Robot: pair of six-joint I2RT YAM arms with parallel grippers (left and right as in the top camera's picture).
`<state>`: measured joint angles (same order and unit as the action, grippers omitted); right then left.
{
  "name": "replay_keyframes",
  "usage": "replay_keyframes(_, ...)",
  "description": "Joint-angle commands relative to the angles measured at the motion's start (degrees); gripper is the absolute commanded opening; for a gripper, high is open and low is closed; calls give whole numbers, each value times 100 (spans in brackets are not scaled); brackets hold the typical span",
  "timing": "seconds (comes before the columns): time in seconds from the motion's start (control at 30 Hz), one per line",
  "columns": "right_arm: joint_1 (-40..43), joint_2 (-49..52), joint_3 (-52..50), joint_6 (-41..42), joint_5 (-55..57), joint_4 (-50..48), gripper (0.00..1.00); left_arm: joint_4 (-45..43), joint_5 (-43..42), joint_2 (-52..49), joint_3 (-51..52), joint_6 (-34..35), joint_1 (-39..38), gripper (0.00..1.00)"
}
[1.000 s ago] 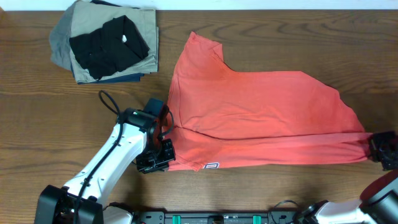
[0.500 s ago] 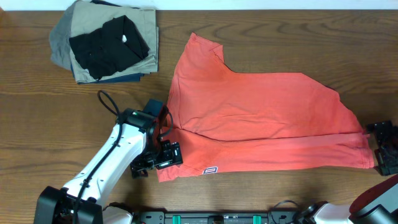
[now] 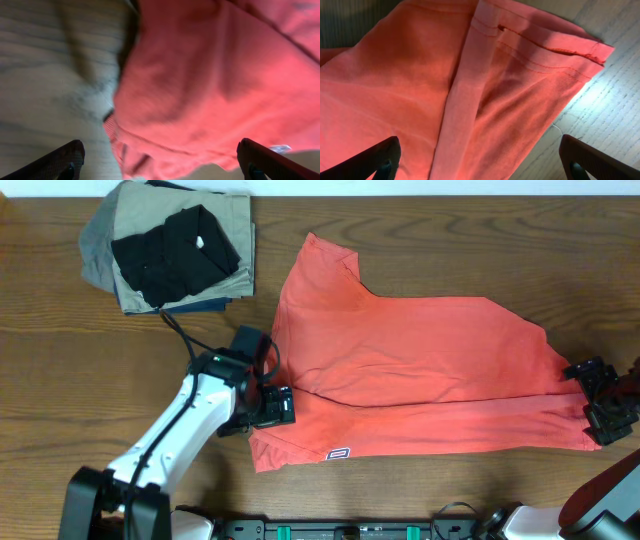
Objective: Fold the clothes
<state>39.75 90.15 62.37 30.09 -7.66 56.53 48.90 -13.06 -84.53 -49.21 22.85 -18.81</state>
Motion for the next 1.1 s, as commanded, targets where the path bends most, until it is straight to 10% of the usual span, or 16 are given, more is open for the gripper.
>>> replay_keyframes(0.0,-72,-52,-13,-105,-9,-2,99,-68,122,-297,13,-470,162,98)
replay_keyframes(0.3,-72,-52,-13,-105,15,-26,99,-221,-474,-678,28,-1060,201,88)
replay_keyframes(0.73,-72,-52,-13,-109,17,-28,99,-273,-688,-675,20,-1207,203,15)
replay_keyframes(1.07,-72,-52,-13,-170,15,-22,99,131,-710,-643,-597,-946,203,6)
